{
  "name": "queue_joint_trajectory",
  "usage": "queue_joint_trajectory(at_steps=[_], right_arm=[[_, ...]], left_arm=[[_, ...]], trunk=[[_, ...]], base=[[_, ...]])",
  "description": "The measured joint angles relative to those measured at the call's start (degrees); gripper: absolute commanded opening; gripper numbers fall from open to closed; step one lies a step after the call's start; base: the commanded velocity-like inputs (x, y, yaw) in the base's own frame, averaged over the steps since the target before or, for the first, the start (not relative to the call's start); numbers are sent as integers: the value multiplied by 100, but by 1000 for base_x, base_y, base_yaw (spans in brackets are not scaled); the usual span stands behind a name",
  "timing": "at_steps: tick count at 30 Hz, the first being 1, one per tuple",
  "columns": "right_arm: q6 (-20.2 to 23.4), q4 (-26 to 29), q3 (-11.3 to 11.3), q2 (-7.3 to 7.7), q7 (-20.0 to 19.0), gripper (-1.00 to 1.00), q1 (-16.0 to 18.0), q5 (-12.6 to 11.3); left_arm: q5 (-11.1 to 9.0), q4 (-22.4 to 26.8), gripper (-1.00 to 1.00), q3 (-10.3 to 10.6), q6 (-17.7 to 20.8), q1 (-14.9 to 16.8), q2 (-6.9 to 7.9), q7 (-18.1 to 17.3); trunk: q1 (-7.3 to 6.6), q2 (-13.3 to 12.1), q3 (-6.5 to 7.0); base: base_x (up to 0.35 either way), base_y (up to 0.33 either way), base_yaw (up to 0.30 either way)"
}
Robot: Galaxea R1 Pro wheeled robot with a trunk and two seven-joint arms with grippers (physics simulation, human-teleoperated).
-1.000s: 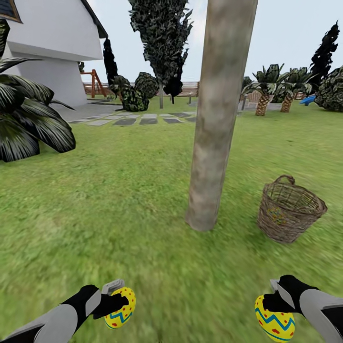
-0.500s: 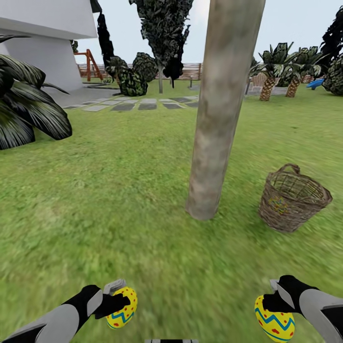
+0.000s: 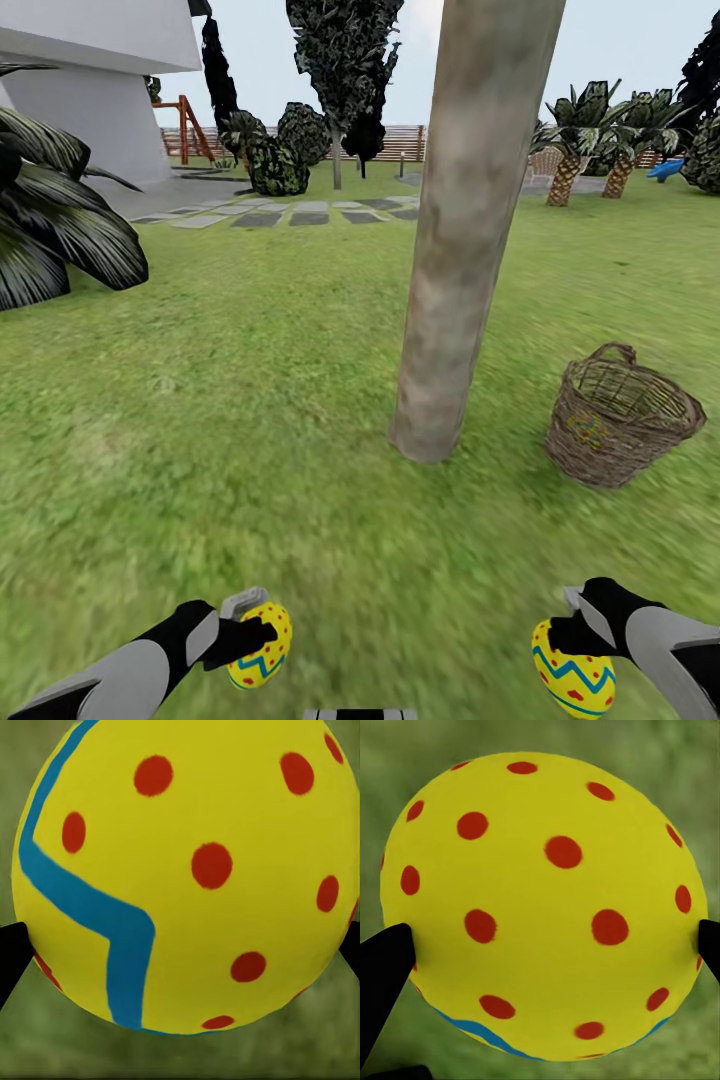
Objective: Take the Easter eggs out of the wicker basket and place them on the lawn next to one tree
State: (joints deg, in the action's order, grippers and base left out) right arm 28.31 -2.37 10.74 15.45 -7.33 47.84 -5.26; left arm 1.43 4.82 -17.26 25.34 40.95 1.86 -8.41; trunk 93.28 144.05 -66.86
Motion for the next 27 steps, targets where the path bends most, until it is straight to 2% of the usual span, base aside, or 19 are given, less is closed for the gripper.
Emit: queue_joint_trajectory(at_steps=[6,11,27], right_arm=[[0,0,0,-33,0,-100,0,-5],[0,0,0,-34,0,-100,0,-7],[0,0,0,-34,0,-100,0,-7]], left_arm=[[-1,-33,-100,-1,-9,0,-21,2],[1,-34,-100,0,-9,0,-70,17],[9,-34,-100,1,-9,0,-75,12]], trunk=[[0,0,0],[13,6,-110],[55,28,-465]], base=[[1,0,0],[0,0,0],[0,0,0]])
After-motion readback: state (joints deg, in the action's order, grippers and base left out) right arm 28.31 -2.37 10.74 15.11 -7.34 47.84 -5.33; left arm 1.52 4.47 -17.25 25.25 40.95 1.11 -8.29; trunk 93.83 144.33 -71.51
